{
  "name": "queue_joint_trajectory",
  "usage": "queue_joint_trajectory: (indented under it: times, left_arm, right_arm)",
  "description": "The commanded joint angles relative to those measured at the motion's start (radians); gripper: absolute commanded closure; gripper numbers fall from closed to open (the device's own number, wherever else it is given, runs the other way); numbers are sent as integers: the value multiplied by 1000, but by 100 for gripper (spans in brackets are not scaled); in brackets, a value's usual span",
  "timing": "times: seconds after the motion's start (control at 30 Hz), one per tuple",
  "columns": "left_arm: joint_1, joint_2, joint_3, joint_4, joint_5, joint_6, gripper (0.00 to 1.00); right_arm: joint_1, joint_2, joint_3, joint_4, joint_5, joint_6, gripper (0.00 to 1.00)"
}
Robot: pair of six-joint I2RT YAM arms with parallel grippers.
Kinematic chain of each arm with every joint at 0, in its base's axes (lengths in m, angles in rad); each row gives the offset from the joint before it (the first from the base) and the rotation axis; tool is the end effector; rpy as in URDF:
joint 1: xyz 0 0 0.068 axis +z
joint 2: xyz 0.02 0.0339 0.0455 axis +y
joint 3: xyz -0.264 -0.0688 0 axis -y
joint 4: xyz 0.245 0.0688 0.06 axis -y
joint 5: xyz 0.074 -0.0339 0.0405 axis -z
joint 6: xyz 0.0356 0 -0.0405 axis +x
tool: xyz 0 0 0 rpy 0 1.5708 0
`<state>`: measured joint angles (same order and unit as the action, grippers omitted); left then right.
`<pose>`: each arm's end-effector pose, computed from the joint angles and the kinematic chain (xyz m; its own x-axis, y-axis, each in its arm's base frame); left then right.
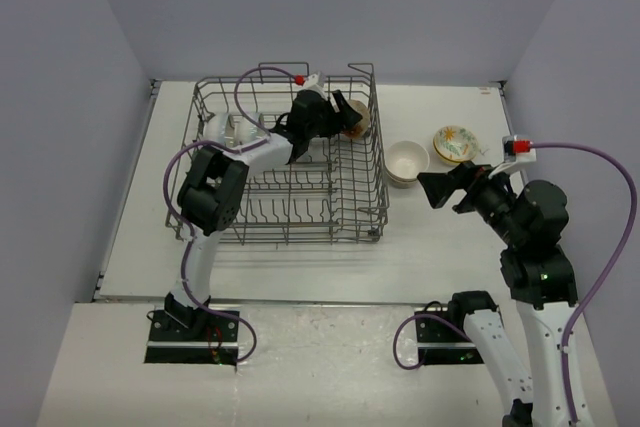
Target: Unload the bowls from the dish rack
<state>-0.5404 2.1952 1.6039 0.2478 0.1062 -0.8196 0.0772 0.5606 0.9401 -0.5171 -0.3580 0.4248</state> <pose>0.4390 -0.2678 0.2041 -0.6336 -0.4674 -0.6165 0.1965 0.6736 -0.7125 0.1068 0.0208 0.3856 -0.2970 0.3642 -0.8827 -0.3247 0.8308 0.4520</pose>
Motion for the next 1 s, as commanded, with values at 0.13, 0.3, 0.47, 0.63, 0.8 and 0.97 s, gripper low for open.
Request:
queue_joint_trajectory:
  times: [0.13, 0.3, 0.47, 0.63, 0.8, 0.97]
  left_arm:
    - [-7, -15, -19, 205, 76, -13, 32]
    - [-9, -25, -58, 280, 99, -23, 38]
    - [-7, -45, -97, 330, 108, -20, 47]
    - [-7, -51, -113, 381, 116, -15, 52]
    - [-9, -49, -124, 407, 112, -16, 59]
    - [-9, -52, -133, 438, 107, -9, 68]
  right_arm:
    - [-2, 10, -1, 28, -27, -23, 1]
    - [-1, 15, -3, 29, -32, -24, 1]
    - [-1, 21, -4, 32, -38, -26, 1]
    - [-1, 21, -4, 34, -41, -27, 1]
    - [1, 19, -11, 38, -47, -29, 1]
    - [1, 16, -14, 40, -56, -29, 1]
